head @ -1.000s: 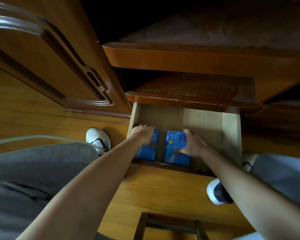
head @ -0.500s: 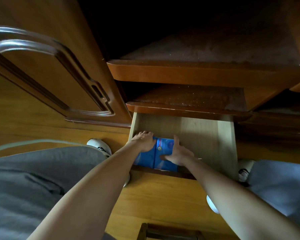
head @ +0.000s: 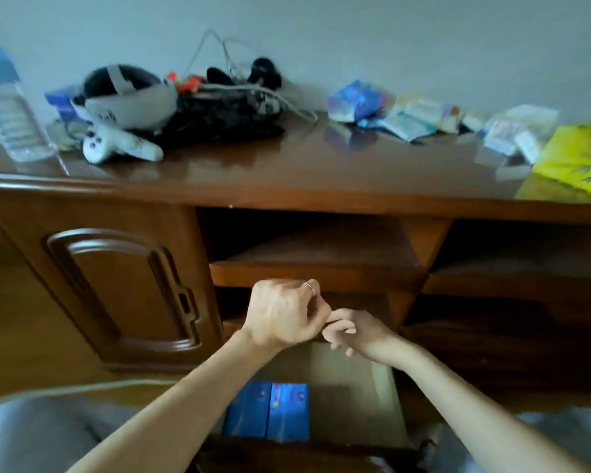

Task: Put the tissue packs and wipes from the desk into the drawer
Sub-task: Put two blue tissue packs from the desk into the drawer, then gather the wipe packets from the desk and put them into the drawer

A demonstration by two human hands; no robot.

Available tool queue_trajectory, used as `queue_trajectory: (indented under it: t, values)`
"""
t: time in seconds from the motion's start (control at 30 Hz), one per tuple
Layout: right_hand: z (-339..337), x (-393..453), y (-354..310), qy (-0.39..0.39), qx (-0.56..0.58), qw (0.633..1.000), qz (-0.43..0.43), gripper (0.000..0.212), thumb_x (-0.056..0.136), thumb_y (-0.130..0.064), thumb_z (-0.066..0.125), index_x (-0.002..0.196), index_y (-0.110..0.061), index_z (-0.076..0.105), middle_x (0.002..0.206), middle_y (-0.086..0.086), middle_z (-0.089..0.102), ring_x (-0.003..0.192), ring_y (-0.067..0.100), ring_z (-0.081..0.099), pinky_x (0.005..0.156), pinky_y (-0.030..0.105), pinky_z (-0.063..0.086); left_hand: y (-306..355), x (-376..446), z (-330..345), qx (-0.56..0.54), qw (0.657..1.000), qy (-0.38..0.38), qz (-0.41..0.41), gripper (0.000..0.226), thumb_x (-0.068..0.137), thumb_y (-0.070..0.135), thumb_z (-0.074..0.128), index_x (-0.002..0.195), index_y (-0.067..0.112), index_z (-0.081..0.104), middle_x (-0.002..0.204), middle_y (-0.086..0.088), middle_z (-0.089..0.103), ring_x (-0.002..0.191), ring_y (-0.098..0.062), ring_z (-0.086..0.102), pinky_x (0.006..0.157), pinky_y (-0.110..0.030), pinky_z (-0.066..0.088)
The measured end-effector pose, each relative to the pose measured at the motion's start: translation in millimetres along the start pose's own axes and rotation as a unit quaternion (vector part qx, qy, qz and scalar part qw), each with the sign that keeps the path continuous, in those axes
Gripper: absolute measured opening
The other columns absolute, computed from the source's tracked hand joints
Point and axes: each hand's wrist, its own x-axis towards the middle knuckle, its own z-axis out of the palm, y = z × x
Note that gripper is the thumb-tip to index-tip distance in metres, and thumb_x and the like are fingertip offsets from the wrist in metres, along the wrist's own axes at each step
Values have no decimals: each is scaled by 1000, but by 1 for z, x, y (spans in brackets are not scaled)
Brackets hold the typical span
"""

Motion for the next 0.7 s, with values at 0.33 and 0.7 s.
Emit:
queue_trajectory:
  t: [0.33,0.7]
  values:
    - [-207,-64,-144,287,-19,946,-147,14,98,-28,63,98,-30,77,87,-7,80,61,18,72,44,18,44,17,238,-92,49,989,103,-98,26,83,39,47,72,21,62,68,2,62,69,-25,62,55,-29,34]
    - [-333,106,-147,331,-187,925,21,58,90,-39,63,146,-32,50,148,-1,55,133,23,53,105,39,46,-80,369,13,-21,976,-120,-179,53,85,30,56,138,23,51,130,-7,50,125,-28,49,98,-40,44]
